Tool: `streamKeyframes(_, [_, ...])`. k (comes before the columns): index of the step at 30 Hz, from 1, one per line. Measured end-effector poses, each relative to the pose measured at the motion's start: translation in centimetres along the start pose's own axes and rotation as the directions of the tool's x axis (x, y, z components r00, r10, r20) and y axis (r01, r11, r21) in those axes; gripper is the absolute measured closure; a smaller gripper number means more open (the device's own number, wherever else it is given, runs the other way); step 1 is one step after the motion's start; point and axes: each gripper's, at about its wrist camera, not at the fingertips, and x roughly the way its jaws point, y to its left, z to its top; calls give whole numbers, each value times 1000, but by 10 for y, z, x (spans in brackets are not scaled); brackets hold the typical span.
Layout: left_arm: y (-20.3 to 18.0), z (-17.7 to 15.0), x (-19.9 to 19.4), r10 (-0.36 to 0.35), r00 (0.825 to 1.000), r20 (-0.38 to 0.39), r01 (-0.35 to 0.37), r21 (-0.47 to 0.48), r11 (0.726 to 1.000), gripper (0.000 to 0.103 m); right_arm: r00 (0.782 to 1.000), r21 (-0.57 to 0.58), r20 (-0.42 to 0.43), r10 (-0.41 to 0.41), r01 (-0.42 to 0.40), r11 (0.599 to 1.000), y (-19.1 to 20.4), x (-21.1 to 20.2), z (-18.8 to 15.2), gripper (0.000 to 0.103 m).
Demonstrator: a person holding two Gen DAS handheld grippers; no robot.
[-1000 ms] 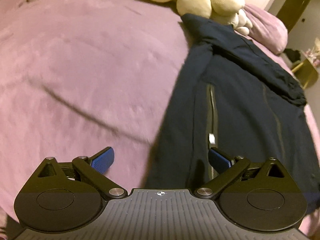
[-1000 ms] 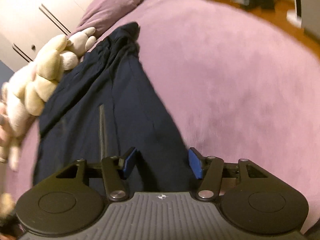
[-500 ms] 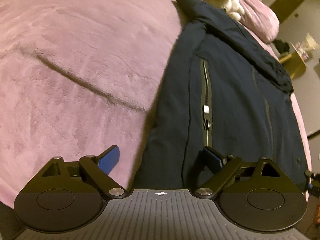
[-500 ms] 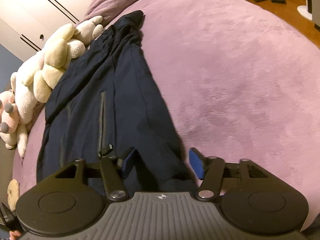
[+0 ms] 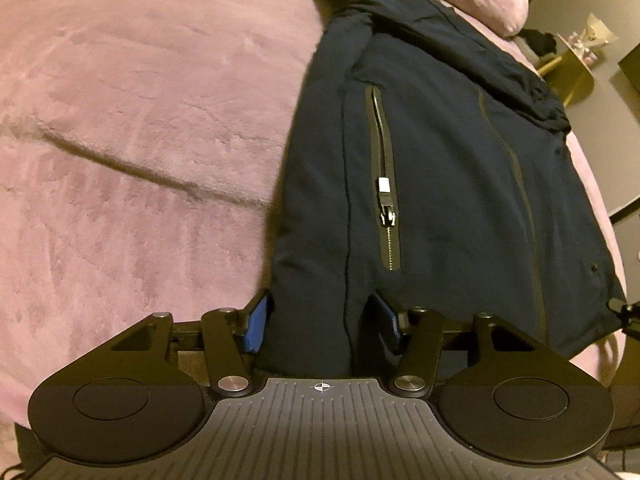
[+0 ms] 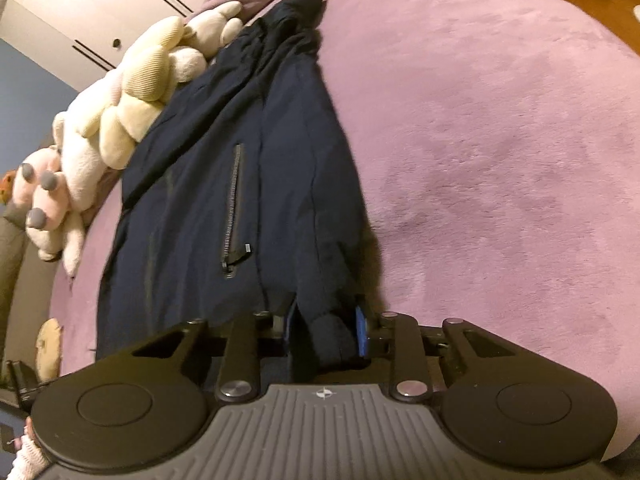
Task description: Fold large clothes
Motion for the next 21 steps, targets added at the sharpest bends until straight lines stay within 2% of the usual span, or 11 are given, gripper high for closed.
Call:
streamKeyframes(9, [-13, -3, 2, 58, 998, 13, -59, 74, 995, 42, 999, 41, -36, 3, -2, 999, 2, 12, 0, 74])
streamKeyframes(11, [-14, -3, 2, 62, 998, 12, -63, 89, 994, 46, 1000, 28, -31, -4, 5, 1000, 6, 13, -1, 76])
streamKeyframes(14, [-17, -2, -1, 65, 998, 14, -66, 112, 991, 59, 1000, 13, -23, -7, 7, 1000, 10, 13, -2, 79])
streamKeyframes(16, [-19, -1, -5, 65, 998, 18, -67, 123, 990, 73, 1000, 13, -19, 1, 0, 1000, 13, 12, -2, 80])
streamKeyframes(18, [-22, 2, -8, 53, 998, 23, -55, 122, 991, 80, 1000, 20, -13, 16, -16, 1000, 16, 10, -1, 81])
streamKeyframes(21, [-25, 7, -17, 25, 999, 43, -30, 116, 993, 83, 998, 34, -1, 58, -58, 998, 22, 7, 2, 82])
